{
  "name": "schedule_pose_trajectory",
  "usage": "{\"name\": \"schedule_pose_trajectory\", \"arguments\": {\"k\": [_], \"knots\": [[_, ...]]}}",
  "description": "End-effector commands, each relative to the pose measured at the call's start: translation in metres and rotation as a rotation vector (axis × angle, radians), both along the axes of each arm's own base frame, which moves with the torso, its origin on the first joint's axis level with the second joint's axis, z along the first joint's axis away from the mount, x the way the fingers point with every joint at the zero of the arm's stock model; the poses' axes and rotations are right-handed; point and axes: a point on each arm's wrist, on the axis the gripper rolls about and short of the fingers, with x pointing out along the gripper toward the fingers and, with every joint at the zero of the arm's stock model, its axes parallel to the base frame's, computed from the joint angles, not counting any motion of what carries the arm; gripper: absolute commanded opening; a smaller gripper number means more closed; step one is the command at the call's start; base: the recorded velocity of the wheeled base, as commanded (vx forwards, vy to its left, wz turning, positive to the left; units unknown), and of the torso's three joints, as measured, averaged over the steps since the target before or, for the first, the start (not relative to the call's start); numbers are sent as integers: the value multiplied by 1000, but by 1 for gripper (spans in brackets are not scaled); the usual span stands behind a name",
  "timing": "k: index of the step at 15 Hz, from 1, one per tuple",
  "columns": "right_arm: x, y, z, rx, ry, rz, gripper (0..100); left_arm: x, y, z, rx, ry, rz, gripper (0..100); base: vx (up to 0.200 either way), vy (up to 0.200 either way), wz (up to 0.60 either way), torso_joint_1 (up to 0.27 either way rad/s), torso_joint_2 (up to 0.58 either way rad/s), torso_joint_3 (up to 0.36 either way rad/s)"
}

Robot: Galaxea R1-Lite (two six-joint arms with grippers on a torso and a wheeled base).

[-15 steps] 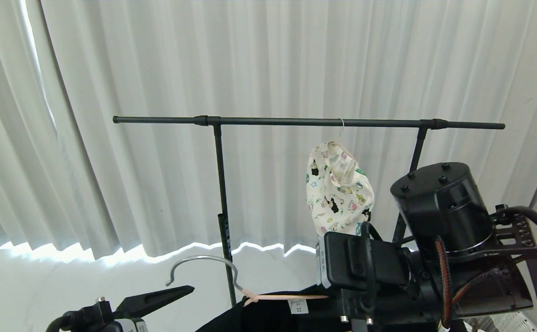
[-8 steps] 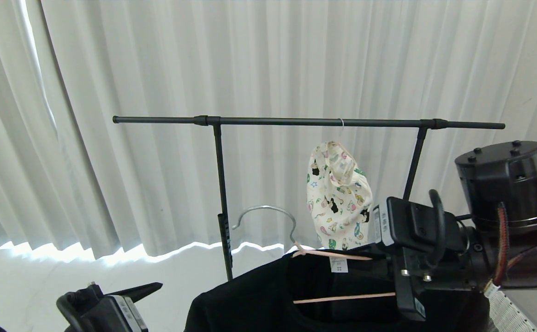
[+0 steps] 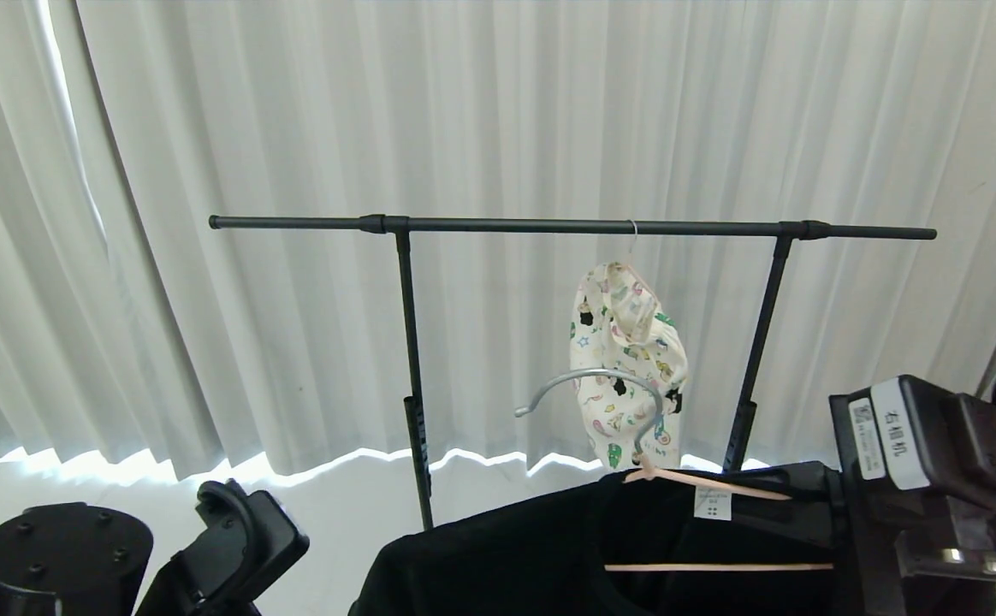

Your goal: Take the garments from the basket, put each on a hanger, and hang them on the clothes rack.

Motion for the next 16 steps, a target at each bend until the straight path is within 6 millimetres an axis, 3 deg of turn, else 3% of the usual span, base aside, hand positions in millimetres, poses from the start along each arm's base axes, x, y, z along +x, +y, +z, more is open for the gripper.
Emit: {"name": "schedule_pose_trajectory", "arguments": {"k": [1,5,6,11,16], "knots": [[-11,-11,6,33,-27,-3,0,11,-10,-5,21,45,-23,100,0,0,0,0,0,0],[-14,-14,10,48,-42,-1,0,15,-13,-7,24,62,-32,100,0,0,0,0,0,0],[-14,-14,10,48,-42,1,0,15,-14,-7,24,66,-34,0,0,0,0,0,0,0],[-15,-14,10,49,-40,0,0,17,-13,-9,27,74,-21,0,0,0,0,0,0,0],[-7,-23,12,56,-49,-65,0,36,22,-12,33,89,217,0,0,0,0,0,0,0]]}}
